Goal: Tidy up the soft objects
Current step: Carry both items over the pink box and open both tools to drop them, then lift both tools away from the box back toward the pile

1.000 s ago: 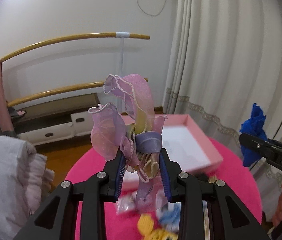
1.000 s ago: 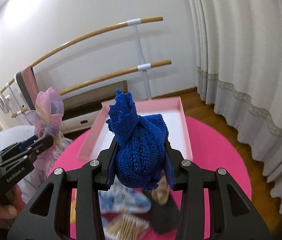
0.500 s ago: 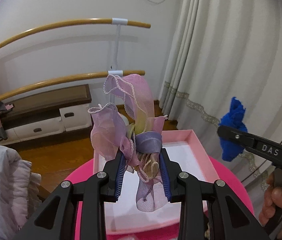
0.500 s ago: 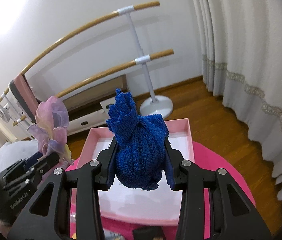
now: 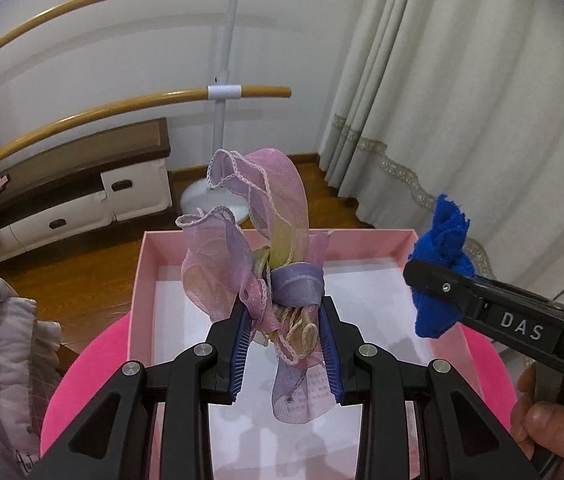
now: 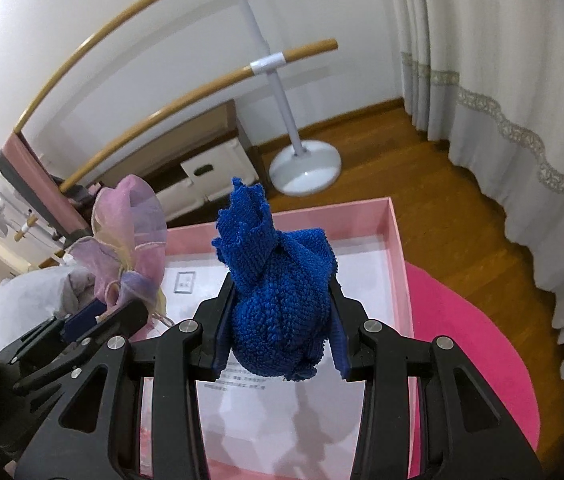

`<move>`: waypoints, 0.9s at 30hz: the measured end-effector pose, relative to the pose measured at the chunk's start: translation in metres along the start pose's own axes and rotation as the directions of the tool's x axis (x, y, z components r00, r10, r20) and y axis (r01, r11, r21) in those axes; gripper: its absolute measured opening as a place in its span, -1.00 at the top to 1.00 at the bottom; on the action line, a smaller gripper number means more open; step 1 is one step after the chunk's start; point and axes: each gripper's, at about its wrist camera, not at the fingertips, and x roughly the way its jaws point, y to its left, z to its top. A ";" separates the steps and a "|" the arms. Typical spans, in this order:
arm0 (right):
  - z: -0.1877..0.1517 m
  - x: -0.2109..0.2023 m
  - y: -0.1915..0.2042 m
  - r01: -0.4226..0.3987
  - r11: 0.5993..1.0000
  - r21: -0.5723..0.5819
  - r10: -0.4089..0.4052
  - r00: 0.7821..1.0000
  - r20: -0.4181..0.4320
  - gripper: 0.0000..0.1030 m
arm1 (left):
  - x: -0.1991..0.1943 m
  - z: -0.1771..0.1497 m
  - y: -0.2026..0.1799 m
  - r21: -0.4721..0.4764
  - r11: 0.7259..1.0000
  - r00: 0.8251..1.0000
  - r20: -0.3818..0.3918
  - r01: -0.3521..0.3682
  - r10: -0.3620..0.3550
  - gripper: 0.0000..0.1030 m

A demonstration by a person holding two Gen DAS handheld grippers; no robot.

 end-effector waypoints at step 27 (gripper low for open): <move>-0.018 -0.067 0.022 0.046 0.998 0.030 -0.049 0.993 0.108 -1.00 | -0.097 -0.036 -0.028 0.052 0.989 0.972 0.196 -0.139 0.126 -1.00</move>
